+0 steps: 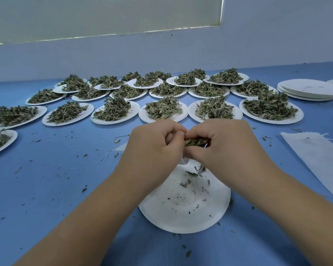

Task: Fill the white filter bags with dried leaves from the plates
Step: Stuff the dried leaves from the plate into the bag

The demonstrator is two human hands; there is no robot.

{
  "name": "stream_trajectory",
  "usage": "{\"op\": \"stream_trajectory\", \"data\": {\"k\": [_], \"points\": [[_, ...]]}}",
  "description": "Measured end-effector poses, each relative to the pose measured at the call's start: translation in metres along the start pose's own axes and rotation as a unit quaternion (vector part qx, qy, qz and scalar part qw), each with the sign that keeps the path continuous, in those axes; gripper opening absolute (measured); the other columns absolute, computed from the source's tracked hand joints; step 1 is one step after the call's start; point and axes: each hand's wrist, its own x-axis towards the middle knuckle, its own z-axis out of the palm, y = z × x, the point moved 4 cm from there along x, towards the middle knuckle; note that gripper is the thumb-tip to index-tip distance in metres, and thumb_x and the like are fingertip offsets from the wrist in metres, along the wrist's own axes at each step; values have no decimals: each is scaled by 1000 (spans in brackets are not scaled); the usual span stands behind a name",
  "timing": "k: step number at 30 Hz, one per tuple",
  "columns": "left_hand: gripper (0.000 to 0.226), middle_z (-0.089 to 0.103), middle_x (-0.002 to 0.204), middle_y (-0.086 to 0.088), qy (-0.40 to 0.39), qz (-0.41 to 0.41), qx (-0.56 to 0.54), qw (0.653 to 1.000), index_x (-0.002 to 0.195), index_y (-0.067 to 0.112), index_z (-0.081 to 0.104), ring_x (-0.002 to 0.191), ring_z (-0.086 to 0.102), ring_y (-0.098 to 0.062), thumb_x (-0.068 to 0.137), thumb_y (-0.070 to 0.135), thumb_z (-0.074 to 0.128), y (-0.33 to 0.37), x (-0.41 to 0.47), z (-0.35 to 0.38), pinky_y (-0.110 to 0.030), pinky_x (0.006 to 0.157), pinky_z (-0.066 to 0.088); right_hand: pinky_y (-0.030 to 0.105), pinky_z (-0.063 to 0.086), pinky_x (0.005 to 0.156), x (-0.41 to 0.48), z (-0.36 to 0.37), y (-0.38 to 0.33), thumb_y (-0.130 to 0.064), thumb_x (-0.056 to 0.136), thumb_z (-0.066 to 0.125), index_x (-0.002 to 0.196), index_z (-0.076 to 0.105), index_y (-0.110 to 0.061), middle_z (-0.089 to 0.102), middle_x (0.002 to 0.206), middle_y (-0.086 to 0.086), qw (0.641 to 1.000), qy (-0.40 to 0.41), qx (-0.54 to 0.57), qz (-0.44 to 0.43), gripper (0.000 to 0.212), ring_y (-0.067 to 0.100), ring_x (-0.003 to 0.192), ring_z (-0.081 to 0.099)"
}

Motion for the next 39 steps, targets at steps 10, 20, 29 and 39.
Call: {"op": "stream_trajectory", "data": {"k": [10,20,29,39], "points": [[23,42,45,3,14,-22,-15,1000,78,26,72,42,39,-4,88,10,60,-4,3,-4,-7,43,30,33,57,68,0,-3,8,-21,77,78,79,69,-28,70,73,-8,992,4,125,13,11,7,66,68],[25,54,54,-10,9,-33,-41,999,76,25,73,43,38,-5,88,9,59,-2,3,-6,-10,41,30,13,51,70,-1,-1,1,-13,76,79,83,74,-29,58,83,-12,995,18,86,-37,18,1,73,62],[24,62,66,-17,-18,-54,-80,995,79,23,75,54,50,-20,88,8,58,1,1,-3,-25,48,42,24,51,64,-2,3,2,-14,76,77,78,72,-23,61,75,-13,996,66,32,-57,11,7,70,59],[24,55,50,0,-8,-61,-113,992,76,25,74,48,46,-8,87,9,60,-2,2,-2,-14,44,36,28,46,64,-5,2,-2,-9,78,73,72,73,-24,61,71,-7,992,56,3,-116,17,8,68,56]]}}
